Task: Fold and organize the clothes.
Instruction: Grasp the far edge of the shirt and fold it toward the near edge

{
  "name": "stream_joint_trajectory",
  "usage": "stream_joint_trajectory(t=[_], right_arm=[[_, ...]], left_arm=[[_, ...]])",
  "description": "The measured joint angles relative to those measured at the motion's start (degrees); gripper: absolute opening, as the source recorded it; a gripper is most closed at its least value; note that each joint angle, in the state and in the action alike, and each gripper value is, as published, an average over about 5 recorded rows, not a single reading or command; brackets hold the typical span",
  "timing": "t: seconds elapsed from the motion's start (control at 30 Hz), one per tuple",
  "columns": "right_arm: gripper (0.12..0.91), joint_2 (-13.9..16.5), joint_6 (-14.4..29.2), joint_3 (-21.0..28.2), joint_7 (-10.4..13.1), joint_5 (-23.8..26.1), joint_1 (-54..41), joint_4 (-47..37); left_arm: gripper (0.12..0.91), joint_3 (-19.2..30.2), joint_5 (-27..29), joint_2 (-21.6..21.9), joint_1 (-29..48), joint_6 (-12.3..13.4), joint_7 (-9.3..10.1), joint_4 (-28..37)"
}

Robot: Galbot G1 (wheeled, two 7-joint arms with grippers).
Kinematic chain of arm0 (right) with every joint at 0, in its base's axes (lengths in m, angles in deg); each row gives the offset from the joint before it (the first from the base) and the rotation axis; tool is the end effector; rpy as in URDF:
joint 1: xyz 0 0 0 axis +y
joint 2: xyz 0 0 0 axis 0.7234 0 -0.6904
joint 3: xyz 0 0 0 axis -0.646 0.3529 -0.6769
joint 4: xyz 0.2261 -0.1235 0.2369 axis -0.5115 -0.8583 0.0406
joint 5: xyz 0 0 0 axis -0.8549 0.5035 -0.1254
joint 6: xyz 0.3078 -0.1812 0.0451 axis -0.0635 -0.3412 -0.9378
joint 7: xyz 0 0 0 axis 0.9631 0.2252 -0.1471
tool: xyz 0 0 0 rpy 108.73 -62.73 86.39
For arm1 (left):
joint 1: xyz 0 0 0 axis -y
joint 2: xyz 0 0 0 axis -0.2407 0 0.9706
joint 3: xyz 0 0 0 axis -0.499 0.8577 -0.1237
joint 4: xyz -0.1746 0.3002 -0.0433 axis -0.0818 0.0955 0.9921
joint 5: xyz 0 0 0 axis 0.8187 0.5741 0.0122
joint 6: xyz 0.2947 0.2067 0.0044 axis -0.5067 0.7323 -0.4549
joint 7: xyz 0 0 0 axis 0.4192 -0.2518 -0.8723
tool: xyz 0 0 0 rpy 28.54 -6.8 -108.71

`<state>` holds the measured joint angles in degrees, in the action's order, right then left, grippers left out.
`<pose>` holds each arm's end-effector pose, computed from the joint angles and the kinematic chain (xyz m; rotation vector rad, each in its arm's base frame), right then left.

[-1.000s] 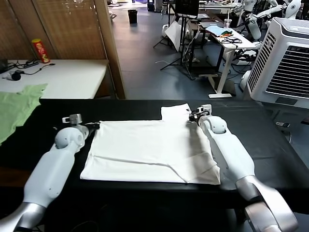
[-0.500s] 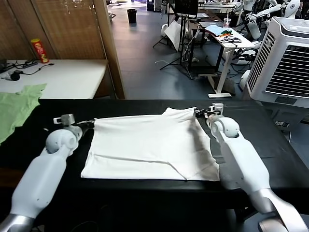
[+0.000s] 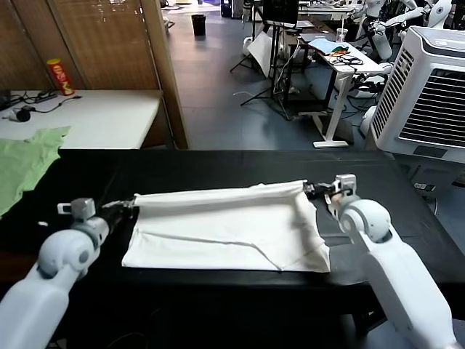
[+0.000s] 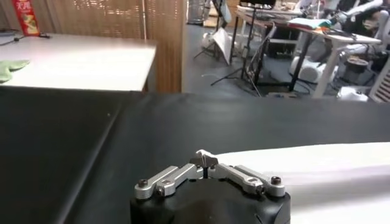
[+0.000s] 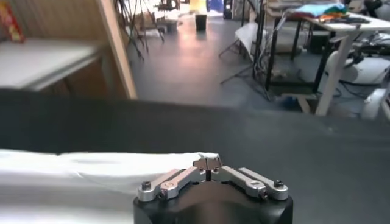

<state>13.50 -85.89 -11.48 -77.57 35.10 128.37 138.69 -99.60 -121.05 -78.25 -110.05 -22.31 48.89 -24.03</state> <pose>0.3758 -0.0900 -0.2122 0.3139 -2.5978 0.0890 0.3192 0.1517 -0.2095 -0.0805 -2.6720 0.0368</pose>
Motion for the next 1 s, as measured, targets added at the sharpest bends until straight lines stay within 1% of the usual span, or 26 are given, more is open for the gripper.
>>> stream_joint_trajectory(t=[0.17,0.33,0.5,0.63,0.7,0.73,0.83,0.87,0.93,0.97,1.0], right_arm=[[0.122,1.2,-0.1,-1.6,1.1,0.1,6.2,5.0],[0.122,1.3,-0.1,-2.3,1.6,1.0,10.7,7.3],[0.122,1.3,-0.1,-2.9,2.2,1.1,13.2,8.8],[0.132,1.4,-0.1,-3.6,2.2,0.8,14.7,10.2],[0.176,1.4,-0.1,-4.1,2.4,0.8,15.3,11.0],[0.214,1.4,-0.1,-4.4,2.6,0.8,15.7,11.4],[0.366,1.4,-0.1,-5.6,2.9,0.6,16.5,12.6],[0.433,1.3,-0.1,-6.2,2.9,0.5,16.7,12.9],[0.534,1.2,-0.1,-7.4,2.9,0.0,16.7,13.2],[0.601,1.1,-0.1,-8.0,2.9,-0.2,16.6,13.2],[0.65,1.0,-0.1,-8.7,3.0,-0.3,16.3,13.1]], left_arm=[[0.125,-2.7,0.6,0.2,-6.4,0.2,0.15,-4.1],[0.125,-3.6,2.4,-0.7,-11.4,0.4,-0.06,-5.6],[0.125,-3.8,3.4,-1.5,-14.5,0.8,-0.02,-6.4],[0.125,-3.9,3.6,-1.7,-15.6,0.4,0.1,-6.9],[0.125,-4.0,4.0,-1.7,-15.9,-0.1,0.12,-7.1],[0.125,-4.0,4.2,-1.7,-16.0,-0.3,0.13,-7.2],[0.142,-4.2,5.0,-1.8,-16.0,-0.6,0.17,-7.3],[0.18,-4.3,5.2,-1.9,-16.0,-0.6,0.18,-7.3],[0.285,-4.7,5.3,-2.0,-15.8,-0.6,0.19,-7.4],[0.351,-4.9,5.3,-2.1,-15.6,-0.7,0.18,-7.5],[0.434,-5.2,5.3,-2.1,-15.5,-0.7,0.17,-7.6]])
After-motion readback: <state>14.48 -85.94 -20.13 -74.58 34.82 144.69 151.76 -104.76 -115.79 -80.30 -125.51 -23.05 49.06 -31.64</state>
